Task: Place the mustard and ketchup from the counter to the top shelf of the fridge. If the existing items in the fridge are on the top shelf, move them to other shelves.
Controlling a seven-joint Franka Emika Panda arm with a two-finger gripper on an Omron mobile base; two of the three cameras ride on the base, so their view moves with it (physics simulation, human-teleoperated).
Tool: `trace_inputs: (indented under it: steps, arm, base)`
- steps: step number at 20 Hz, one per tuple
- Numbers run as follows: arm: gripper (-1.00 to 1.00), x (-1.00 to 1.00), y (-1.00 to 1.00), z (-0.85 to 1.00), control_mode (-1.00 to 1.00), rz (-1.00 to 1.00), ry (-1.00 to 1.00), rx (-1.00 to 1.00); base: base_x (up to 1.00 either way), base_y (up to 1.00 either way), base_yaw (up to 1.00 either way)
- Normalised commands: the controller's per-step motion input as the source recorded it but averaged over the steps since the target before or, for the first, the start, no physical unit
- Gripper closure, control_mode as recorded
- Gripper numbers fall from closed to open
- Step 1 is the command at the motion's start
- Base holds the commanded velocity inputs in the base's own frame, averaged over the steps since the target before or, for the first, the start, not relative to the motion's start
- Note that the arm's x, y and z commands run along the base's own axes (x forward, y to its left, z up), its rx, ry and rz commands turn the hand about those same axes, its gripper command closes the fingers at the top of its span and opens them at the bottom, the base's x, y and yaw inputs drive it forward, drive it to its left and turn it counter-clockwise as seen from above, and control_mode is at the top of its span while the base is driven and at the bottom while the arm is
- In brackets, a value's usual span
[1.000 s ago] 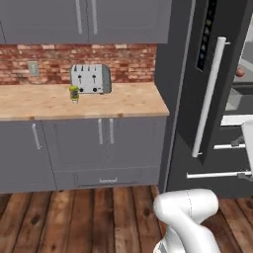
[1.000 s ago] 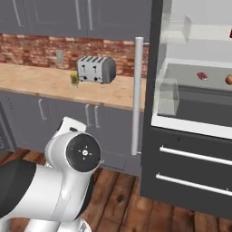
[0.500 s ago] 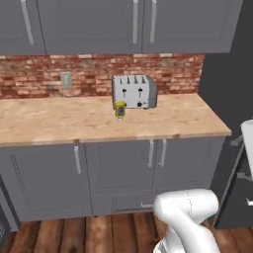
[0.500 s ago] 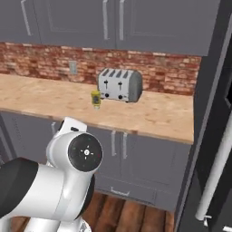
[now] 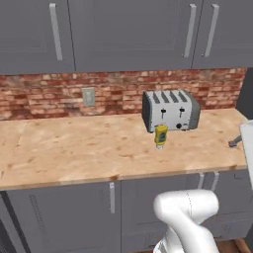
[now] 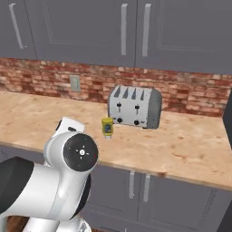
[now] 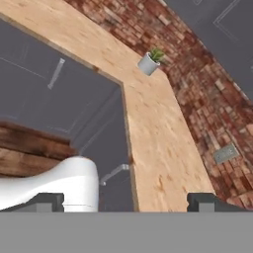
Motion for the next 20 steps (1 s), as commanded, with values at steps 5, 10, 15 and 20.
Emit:
trace_inputs:
  steps: [5,10,15,20]
  arm:
    - [-1.00,0.00,0.00,0.00,1.00,0.00,0.00,0.00]
    - [-1.00,0.00,0.00,0.00,1.00,0.00,0.00,0.00]
    - [-1.00,0.69,-0.20,0.00,-1.00,0.00,0.17,0.09]
    - [-1.00,1.00,0.00,-0.02,-1.00,0.00,0.47,0.12]
  base:
    - [0.81,-0.38,0.00]
    - [0.05,-0.06,0.01]
    - [0.07,-0.05,0.00]
    - [0.00,0.00,0.00]
